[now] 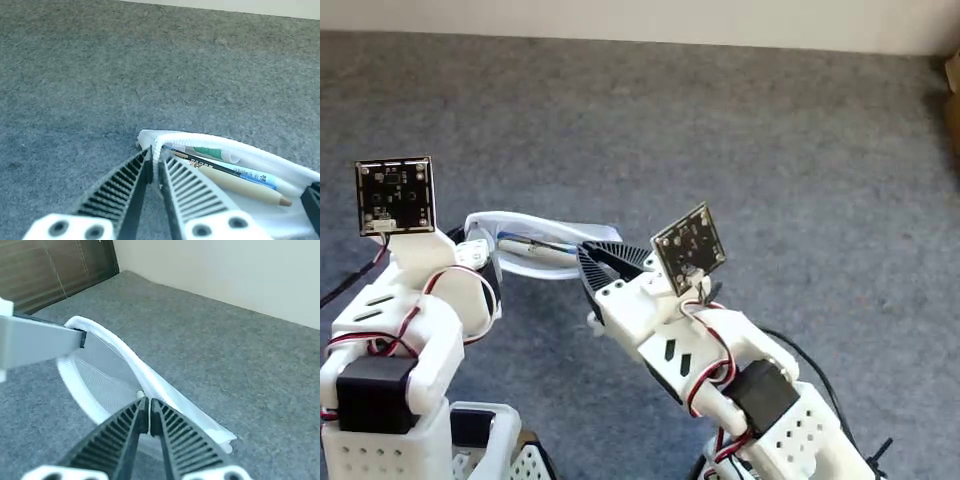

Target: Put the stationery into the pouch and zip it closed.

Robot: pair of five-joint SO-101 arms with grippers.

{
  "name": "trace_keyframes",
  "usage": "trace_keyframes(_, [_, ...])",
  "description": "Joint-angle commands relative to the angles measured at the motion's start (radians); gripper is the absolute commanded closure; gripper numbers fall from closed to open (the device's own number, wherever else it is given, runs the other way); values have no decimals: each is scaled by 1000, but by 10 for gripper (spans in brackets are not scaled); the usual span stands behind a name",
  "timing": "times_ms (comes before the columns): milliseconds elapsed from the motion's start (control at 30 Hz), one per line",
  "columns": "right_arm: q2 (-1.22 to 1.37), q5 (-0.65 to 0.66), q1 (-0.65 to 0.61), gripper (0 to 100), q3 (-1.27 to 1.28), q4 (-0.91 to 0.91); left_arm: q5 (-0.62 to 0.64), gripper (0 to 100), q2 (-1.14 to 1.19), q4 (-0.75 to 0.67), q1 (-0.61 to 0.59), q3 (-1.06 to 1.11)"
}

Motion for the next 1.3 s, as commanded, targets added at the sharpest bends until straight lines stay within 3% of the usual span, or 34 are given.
trace_keyframes(0, [-93,15,-7,992,-39,10,-8,993,-8,-29,13,1])
trace_keyframes(133, [-165,17,-5,992,-39,16,-8,993,-8,-29,13,1])
trace_keyframes(600, [-170,72,-8,991,-314,295,-9,993,-8,-29,13,1])
trace_keyframes(1067, [-179,72,-4,991,-311,535,-9,993,-8,-29,13,1])
trace_keyframes(1267, [-297,72,-4,991,-248,567,-9,993,-8,-29,13,1])
